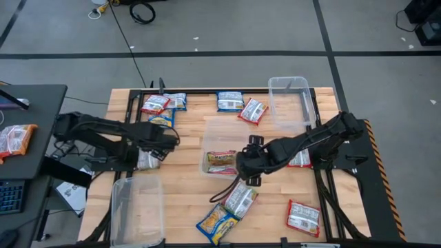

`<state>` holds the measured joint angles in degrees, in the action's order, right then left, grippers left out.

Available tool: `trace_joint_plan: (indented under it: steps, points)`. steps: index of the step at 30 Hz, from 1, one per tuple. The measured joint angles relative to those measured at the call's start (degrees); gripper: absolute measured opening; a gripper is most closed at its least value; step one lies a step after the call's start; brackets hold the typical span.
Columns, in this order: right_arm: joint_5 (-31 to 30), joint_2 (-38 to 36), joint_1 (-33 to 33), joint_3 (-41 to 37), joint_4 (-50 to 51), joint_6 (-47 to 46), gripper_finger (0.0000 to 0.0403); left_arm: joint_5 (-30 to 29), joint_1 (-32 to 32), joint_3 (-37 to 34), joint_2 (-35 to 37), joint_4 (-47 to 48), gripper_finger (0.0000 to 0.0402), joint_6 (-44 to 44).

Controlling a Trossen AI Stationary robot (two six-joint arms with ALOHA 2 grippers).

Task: Sort Maruchan noodles
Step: Put the green noodle pack into the middle transparent container

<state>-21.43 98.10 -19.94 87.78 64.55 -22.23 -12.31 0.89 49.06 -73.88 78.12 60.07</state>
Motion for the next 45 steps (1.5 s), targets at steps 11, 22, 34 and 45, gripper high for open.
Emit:
trace_joint_plan:
  steps: [11,22,34,45]
  points:
    - [5.0,-0.5,-0.4,-6.6,-0.5,-1.8,0.024,7.6,-2.3,-0.5,-12.2,-4.1,0.0263,-7.9]
    - [6.1,-0.3,-1.3,-6.9,-0.2,-0.8,0.024,7.5,-2.3,-4.6,-14.7,-13.7,0.0263,-4.8]
    - [4.3,-1.9,-3.6,-6.9,-2.5,1.1,0.024,6.9,-2.9,-6.2,-14.5,-16.4,0.0115,-13.1]
    - [-6.7,-9.8,-8.3,-6.9,-10.6,6.8,0.023,1.7,-2.0,4.5,-13.1,-5.1,0.0007,-21.2]
